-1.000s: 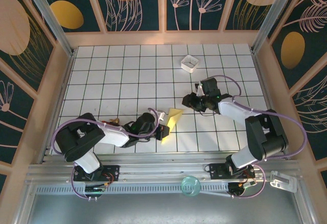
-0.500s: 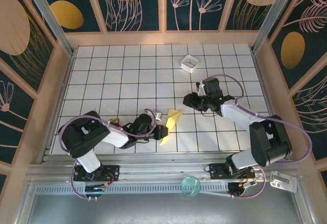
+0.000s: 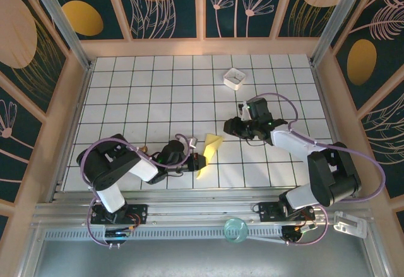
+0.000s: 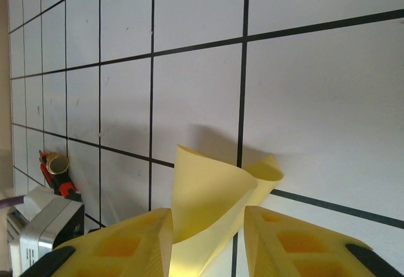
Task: Fold a paper plane with a square sheet of paper (pick it up from the middle)
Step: Perform the fifth fold on the wing at the bottom-center of the table.
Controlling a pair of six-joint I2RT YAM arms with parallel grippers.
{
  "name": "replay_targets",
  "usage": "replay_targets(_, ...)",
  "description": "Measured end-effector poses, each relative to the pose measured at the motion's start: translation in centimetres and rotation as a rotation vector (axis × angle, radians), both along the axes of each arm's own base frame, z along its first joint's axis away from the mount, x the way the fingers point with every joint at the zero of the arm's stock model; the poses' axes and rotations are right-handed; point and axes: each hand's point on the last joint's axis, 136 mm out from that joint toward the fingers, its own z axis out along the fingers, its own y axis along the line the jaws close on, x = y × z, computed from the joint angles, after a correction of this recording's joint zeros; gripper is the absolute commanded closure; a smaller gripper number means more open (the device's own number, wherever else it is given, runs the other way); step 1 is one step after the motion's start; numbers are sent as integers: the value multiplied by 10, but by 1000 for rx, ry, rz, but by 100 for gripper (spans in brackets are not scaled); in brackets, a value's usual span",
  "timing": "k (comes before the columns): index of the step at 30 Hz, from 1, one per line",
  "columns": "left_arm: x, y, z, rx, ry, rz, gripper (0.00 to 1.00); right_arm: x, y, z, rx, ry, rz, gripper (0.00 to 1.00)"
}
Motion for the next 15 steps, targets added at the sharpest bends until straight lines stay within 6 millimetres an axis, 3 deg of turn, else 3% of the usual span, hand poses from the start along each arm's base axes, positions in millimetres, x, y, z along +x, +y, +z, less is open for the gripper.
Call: replay_targets(15, 9, 7, 5, -130, 113, 50, 100, -18, 17, -3, -15, -27, 98, 69)
